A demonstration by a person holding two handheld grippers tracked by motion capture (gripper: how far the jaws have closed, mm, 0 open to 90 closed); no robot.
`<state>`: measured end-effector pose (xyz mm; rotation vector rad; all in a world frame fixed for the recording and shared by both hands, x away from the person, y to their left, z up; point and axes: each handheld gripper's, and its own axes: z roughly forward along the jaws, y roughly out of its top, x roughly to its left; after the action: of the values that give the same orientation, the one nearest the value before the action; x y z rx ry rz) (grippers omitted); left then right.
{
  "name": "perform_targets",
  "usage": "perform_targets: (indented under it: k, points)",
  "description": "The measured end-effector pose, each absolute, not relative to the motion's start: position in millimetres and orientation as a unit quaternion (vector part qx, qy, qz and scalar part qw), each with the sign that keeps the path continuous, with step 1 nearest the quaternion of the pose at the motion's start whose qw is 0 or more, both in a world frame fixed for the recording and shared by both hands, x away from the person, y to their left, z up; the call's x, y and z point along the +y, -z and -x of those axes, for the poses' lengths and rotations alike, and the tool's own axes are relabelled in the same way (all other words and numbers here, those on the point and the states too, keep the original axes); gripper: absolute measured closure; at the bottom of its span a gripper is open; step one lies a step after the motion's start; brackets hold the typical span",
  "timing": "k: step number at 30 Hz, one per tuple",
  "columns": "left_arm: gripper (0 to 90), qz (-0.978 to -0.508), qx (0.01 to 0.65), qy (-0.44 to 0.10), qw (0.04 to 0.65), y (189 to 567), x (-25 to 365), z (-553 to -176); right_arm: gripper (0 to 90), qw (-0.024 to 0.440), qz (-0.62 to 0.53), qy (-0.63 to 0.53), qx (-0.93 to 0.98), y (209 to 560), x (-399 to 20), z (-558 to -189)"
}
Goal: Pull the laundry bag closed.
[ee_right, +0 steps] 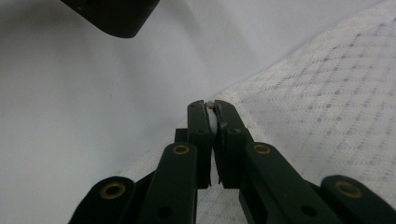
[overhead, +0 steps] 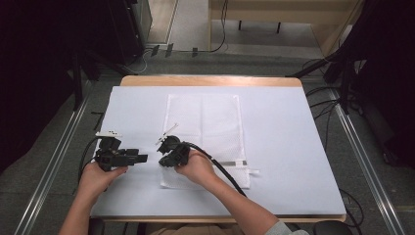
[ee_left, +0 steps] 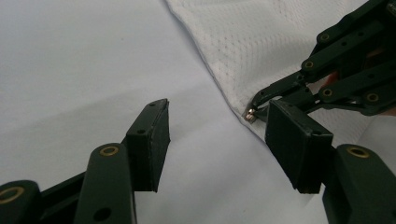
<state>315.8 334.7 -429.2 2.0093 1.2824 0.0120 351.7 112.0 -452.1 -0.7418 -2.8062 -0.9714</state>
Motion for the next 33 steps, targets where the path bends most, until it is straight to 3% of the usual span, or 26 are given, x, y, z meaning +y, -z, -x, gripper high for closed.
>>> perform_targets:
  k: [27,33]
  points:
    - [44.2,-0.817,0.441,0.039,0.369,437,290,-321,87.3,0.041,0.235,0.370,-0.898,414,100,-360]
    - [51.3,-0.827,0.429,0.037,0.360,440,283,-323,87.3,0.055,0.234,0.376,-0.895,409,97,-358]
